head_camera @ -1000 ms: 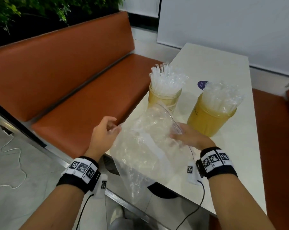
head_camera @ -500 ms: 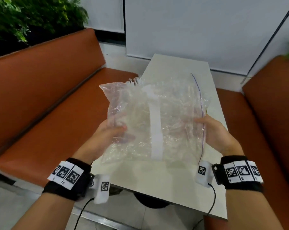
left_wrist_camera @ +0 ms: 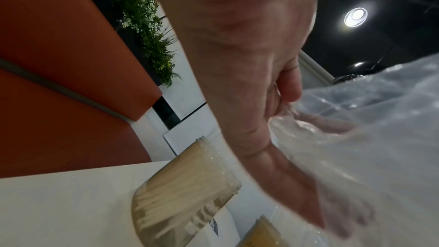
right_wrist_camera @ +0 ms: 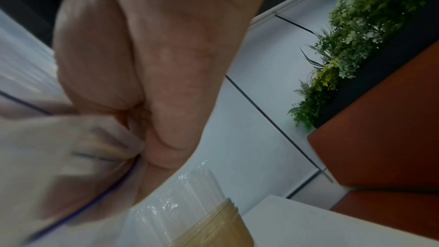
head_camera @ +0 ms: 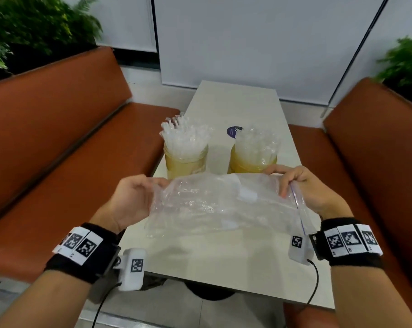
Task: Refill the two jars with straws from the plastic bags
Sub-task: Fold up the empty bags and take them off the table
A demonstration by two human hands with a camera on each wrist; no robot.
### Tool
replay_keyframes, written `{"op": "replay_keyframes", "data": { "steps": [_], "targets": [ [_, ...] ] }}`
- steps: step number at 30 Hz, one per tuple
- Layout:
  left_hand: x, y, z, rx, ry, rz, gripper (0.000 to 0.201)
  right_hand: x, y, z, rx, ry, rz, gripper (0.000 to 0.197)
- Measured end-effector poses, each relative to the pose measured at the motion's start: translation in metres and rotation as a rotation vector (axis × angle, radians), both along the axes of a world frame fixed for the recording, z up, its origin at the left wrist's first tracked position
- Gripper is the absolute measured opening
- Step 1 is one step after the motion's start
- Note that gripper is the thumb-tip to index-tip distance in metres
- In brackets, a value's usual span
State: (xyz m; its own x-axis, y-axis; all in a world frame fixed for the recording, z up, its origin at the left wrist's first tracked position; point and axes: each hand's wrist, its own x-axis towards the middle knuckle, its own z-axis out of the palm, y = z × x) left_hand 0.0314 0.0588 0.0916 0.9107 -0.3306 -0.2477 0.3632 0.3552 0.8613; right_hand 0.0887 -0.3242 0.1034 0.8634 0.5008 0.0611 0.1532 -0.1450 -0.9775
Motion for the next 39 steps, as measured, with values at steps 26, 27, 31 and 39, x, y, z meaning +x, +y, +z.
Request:
{"op": "replay_keyframes", "data": {
  "steps": [26, 27, 31, 39],
  "targets": [
    [0.053, -0.093, 0.028, 1.789, -0.825, -0.211, 0.026, 0.021, 0.107, 0.014, -1.189, -0.295, 0.101, 0.106],
    [0.052, -0.087, 0.028, 1.763, -0.811, -0.223, 0.027, 0.021, 0.103, 0.009, -1.208, -0.290, 0.081, 0.092],
    [0.046, -0.047, 0.026, 1.673, -0.704, -0.235, 0.023, 0.027, 0.066, 0.001, -1.268, -0.206, 0.012, 0.062],
    [0.052, -0.003, 0.014, 1.129, -0.579, -0.041, 0.031, 0.032, 0.057, -0.005, -1.033, -0.176, -0.160, 0.052]
  ]
}}
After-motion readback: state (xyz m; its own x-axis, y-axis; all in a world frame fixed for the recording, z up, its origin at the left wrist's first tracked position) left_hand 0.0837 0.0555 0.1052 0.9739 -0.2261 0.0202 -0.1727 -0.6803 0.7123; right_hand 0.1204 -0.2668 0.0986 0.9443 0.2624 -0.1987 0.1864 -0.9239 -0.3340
